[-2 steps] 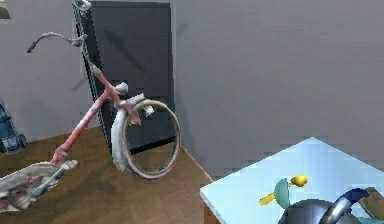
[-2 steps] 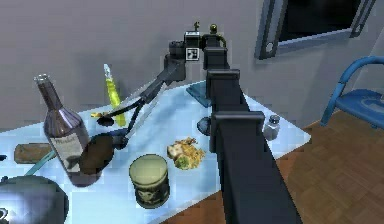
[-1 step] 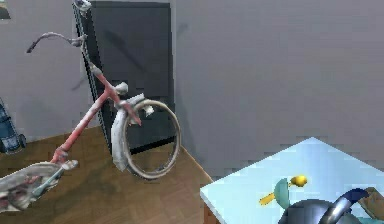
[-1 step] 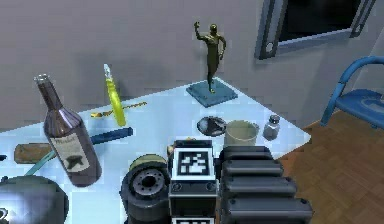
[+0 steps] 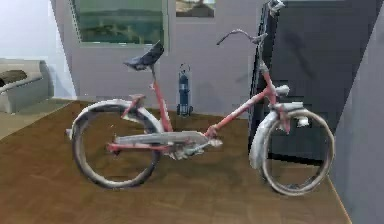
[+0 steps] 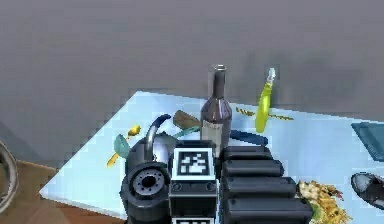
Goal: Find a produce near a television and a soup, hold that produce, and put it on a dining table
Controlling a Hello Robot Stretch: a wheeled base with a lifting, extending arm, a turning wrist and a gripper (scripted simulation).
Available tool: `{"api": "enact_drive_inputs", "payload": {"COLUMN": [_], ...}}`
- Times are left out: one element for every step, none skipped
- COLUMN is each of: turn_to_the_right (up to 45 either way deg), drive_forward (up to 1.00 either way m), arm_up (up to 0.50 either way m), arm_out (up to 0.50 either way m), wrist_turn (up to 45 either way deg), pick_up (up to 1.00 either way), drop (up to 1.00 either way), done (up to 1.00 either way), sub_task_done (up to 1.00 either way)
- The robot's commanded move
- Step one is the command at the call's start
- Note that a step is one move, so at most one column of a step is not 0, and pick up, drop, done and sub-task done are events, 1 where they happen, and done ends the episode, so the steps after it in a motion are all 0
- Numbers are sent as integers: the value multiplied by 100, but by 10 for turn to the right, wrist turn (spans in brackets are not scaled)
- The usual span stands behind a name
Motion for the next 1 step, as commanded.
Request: {"api": "enact_drive_inputs", "payload": {"turn_to_the_right": [-450], "drive_forward": [0], "arm_up": [0], "arm_out": [0], "wrist_turn": [0], "pick_up": [0], "drop": [0], "done": [0], "sub_task_done": [0]}}
